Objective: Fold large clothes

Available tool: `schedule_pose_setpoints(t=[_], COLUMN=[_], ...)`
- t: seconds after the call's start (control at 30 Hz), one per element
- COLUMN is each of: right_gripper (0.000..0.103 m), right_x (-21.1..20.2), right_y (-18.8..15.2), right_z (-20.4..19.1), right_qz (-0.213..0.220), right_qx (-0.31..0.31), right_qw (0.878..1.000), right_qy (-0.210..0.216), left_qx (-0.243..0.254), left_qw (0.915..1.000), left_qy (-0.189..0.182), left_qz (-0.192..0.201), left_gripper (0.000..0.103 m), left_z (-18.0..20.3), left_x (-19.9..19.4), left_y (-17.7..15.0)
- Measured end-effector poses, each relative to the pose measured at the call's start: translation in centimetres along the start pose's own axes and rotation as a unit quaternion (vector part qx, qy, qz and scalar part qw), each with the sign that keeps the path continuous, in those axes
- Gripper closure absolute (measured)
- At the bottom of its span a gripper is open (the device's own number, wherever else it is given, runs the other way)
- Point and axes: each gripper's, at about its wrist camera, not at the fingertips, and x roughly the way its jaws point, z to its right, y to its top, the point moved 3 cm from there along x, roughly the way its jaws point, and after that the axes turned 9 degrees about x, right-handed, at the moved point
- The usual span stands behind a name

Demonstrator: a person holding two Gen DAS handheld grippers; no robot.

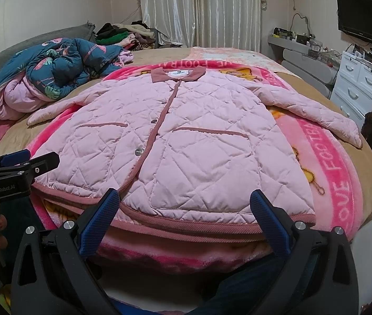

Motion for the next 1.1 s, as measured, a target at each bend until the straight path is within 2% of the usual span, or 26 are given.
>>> schedule_pose_setpoints(t=[0.8, 1.1], right_gripper=[0.004, 0.004], right_x=[0.1, 0.6], right_y=[0.0, 1.4], right_z=[0.0, 0.2], right_qz=[-0.001, 0.002], right_qx=[0.001, 0.002], right_qw=[1.0, 1.0], right_qy=[0.0, -0.001], left_qx=[-0.003, -0.005], left_qw=[1.0, 1.0], left_qy=[-0.005, -0.007], left_qz=[-0.003, -0.001], left_gripper=[0.009, 0.009], left_z=[0.1, -0.4], left_x=[-0.2, 0.6], left_y=[0.5, 1.1])
